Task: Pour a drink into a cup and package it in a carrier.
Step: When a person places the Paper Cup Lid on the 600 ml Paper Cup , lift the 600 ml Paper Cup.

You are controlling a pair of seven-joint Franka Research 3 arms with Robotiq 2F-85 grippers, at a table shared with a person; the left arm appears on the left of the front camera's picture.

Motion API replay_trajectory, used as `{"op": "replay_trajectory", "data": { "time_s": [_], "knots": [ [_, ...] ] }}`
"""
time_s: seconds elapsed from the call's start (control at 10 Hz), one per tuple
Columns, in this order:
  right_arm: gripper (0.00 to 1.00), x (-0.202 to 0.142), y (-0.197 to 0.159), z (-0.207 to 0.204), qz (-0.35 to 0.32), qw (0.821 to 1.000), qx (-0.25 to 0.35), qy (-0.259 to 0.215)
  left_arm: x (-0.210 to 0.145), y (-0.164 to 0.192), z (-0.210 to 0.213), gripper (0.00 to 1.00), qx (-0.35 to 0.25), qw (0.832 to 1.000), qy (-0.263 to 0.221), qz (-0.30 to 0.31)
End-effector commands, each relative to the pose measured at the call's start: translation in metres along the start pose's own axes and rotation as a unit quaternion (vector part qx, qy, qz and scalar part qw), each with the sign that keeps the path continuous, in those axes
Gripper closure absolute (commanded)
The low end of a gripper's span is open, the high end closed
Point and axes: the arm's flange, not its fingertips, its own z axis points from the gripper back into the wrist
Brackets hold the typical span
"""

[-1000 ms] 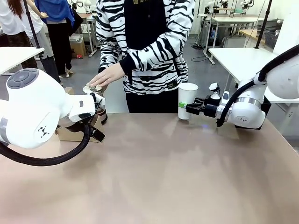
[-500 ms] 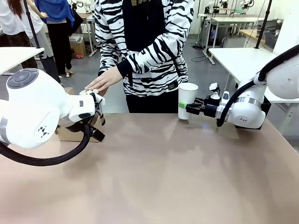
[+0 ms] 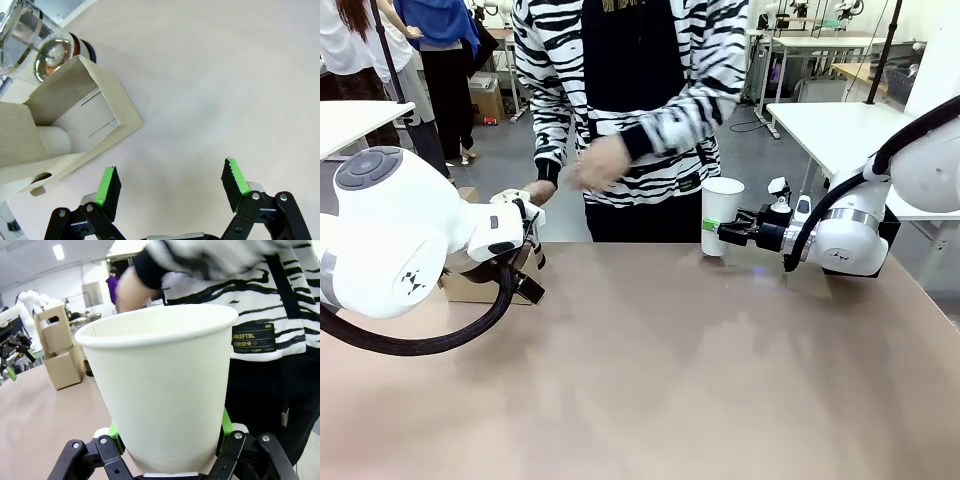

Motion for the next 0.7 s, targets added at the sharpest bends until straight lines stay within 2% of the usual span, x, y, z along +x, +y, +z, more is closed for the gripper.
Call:
{"op": "replay_trajectory", "data": {
  "time_s": [0.0, 0.6],
  "knots": [
    [0.2, 0.0034, 0.001, -0.0013, -0.004, 1.0, 0.0, -0.005, -0.0001, 0.0003, 0.0006, 0.0, -0.001, 1.0, -0.001, 0.001],
    [0.2, 0.0034, 0.001, -0.0013, -0.004, 1.0, 0.0, -0.005, -0.0001, 0.0003, 0.0006, 0.0, -0.001, 1.0, -0.001, 0.001]
  ]
}}
